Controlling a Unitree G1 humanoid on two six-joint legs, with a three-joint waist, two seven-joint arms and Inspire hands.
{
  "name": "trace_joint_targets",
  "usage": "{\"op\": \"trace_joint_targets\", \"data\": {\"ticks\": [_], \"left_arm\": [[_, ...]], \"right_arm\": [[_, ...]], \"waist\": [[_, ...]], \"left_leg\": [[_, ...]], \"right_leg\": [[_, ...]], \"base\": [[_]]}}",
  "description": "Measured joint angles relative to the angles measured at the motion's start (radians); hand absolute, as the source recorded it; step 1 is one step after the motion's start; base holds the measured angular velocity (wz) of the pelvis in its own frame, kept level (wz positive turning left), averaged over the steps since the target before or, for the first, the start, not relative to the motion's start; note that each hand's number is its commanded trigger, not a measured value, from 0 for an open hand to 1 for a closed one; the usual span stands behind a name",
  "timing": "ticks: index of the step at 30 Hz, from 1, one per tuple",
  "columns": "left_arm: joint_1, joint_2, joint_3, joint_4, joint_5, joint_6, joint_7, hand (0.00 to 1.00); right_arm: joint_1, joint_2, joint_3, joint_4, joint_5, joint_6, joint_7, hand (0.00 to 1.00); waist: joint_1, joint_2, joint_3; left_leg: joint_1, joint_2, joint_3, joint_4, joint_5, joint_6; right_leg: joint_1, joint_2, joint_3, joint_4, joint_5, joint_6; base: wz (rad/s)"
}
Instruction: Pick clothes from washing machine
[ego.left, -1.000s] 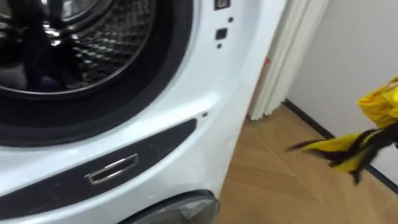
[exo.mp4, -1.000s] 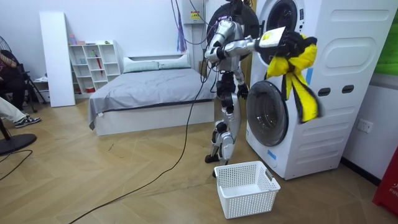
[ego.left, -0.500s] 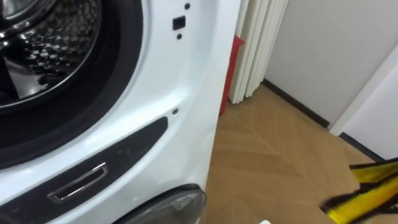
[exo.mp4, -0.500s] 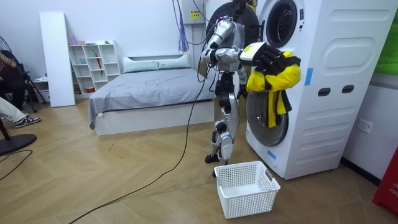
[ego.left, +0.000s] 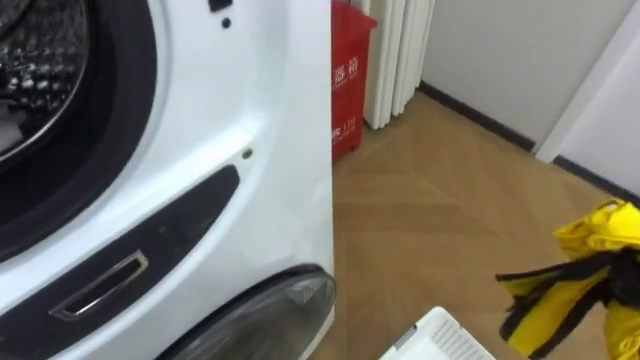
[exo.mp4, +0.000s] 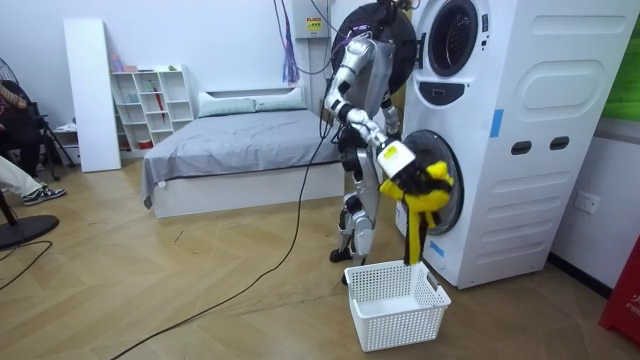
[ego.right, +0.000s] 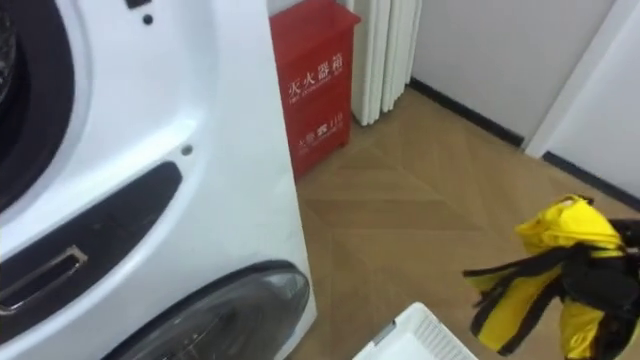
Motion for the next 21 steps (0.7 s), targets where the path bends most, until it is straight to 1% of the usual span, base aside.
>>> {"op": "trace_joint_targets", "data": {"ticks": [2,5,6,7,8,9,10,11,13,14,18,21], "left_arm": [[-0.025,0.001,-0.017,0.0,-0.024,0.0,0.0,0.0],[-0.038,-0.002,-0.035,-0.001,-0.023,-0.005,0.007,0.0],[-0.04,-0.006,-0.043,-0.002,-0.023,-0.01,0.019,0.0],[-0.041,-0.011,-0.056,-0.002,-0.024,-0.018,0.044,0.0],[-0.04,-0.02,-0.074,-0.001,-0.025,-0.019,0.084,0.0],[-0.04,-0.028,-0.077,-0.001,-0.025,-0.021,0.101,0.0],[-0.036,-0.039,-0.088,-0.001,-0.025,-0.022,0.13,0.0],[-0.035,-0.051,-0.097,0.0,-0.025,-0.022,0.152,0.0],[-0.038,-0.066,-0.099,0.006,-0.025,-0.023,0.18,0.0],[-0.039,-0.067,-0.115,0.009,-0.025,-0.025,0.193,0.0],[-0.047,-0.077,-0.147,0.031,-0.032,-0.057,0.23,0.0],[-0.043,-0.091,-0.152,0.045,-0.052,-0.074,0.268,0.0]], "right_arm": [[-0.034,0.003,0.027,0.079,0.011,-0.001,-0.028,1.0],[-0.079,0.006,0.054,0.158,0.045,-0.008,-0.038,1.0],[-0.096,0.006,0.075,0.179,0.062,-0.008,-0.049,1.0],[-0.103,0.01,0.093,0.188,0.073,-0.012,-0.06,1.0],[-0.113,0.021,0.111,0.22,0.086,-0.035,-0.075,1.0],[-0.114,0.03,0.114,0.234,0.091,-0.043,-0.081,1.0],[-0.124,0.048,0.125,0.27,0.095,-0.054,-0.094,1.0],[-0.131,0.064,0.135,0.302,0.102,-0.059,-0.103,1.0],[-0.131,0.085,0.143,0.339,0.109,-0.064,-0.119,1.0],[-0.131,0.096,0.145,0.368,0.128,-0.074,-0.129,1.0],[-0.133,0.103,0.158,0.425,0.163,-0.088,-0.166,1.0],[-0.131,0.133,0.16,0.455,0.208,-0.116,-0.19,1.0]], "waist": [[0.019,0.012,0.0016],[0.03,0.022,0.0014],[0.036,0.028,-0.0015],[0.042,0.031,-0.0008],[0.046,0.031,-0.0012],[0.051,0.032,-0.0018],[0.053,0.033,-0.0018],[0.053,0.036,-0.0023],[0.053,0.042,-0.0033],[0.053,0.045,-0.0032],[0.059,0.055,-0.0028],[0.073,0.056,-0.0032]], "left_leg": [[-0.021,-0.004,0.0,0.009,0.003,0.004],[-0.033,-0.005,-0.002,0.015,0.003,0.006],[-0.04,-0.007,-0.002,0.012,0.003,0.006],[-0.046,-0.009,-0.002,0.011,0.005,0.009],[-0.045,-0.011,-0.002,0.009,0.007,0.011],[-0.045,-0.01,-0.002,0.009,0.007,0.01],[-0.045,-0.01,-0.005,0.009,0.007,0.01],[-0.046,-0.011,-0.011,0.008,0.008,0.011],[-0.046,-0.014,-0.021,0.005,0.009,0.012],[-0.046,-0.015,-0.027,0.005,0.01,0.013],[-0.055,-0.025,-0.032,0.004,0.014,0.02],[-0.063,-0.029,-0.026,0.005,0.015,0.022]], "right_leg": [[-0.028,-0.003,0.0,0.01,-0.003,0.003],[-0.038,-0.007,-0.003,0.012,-0.008,0.005],[-0.046,-0.008,-0.002,0.016,-0.008,0.006],[-0.055,-0.009,-0.005,0.028,-0.008,0.006],[-0.06,-0.012,-0.016,0.035,-0.009,0.005],[-0.06,-0.012,-0.019,0.034,-0.009,0.004],[-0.06,-0.016,-0.032,0.033,-0.009,0.004],[-0.06,-0.018,-0.039,0.031,-0.009,0.003],[-0.057,-0.022,-0.048,0.03,-0.01,0.002],[-0.055,-0.026,-0.054,0.029,-0.012,0.003],[-0.065,-0.037,-0.059,0.037,-0.02,0.01],[-0.081,-0.043,-0.074,0.051,-0.024,0.01]], "base": [[0.0],[0.04],[0.0],[0.0],[0.04],[0.05],[0.08],[0.12],[0.15],[0.14],[0.06],[-0.02]]}}
